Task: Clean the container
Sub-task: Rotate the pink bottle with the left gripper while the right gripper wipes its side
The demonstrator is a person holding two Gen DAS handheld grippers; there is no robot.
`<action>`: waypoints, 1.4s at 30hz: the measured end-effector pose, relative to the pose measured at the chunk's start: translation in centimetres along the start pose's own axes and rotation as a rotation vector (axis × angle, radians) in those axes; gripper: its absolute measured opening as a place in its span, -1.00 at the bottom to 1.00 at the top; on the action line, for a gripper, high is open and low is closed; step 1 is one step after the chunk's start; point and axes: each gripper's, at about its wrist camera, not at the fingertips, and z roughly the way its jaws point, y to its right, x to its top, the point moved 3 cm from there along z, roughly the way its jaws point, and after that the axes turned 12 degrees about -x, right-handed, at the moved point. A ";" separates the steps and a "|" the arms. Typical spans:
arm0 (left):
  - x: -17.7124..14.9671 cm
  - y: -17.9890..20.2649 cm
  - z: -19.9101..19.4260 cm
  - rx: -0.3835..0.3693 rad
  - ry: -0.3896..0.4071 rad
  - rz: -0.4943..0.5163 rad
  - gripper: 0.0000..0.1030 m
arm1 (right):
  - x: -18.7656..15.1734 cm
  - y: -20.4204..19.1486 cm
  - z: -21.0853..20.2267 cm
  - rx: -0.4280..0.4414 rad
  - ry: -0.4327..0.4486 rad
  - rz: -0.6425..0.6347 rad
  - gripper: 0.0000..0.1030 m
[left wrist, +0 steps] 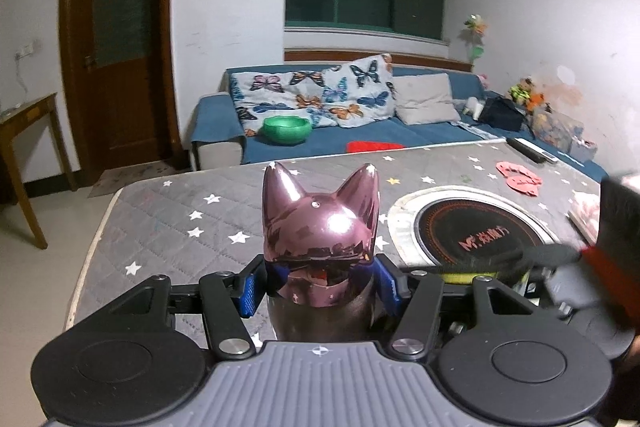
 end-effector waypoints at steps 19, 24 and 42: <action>-0.3 0.1 -0.4 -0.070 0.003 0.104 0.15 | -2.7 -0.4 -0.1 0.046 -0.053 -0.067 -0.65; -0.3 0.1 -0.7 -0.035 0.019 0.072 0.15 | -3.8 -0.1 0.5 0.030 -0.109 -0.045 -0.65; 0.0 0.4 -2.4 -0.027 0.080 0.066 0.06 | 0.8 3.0 -2.2 0.046 0.039 0.199 -0.65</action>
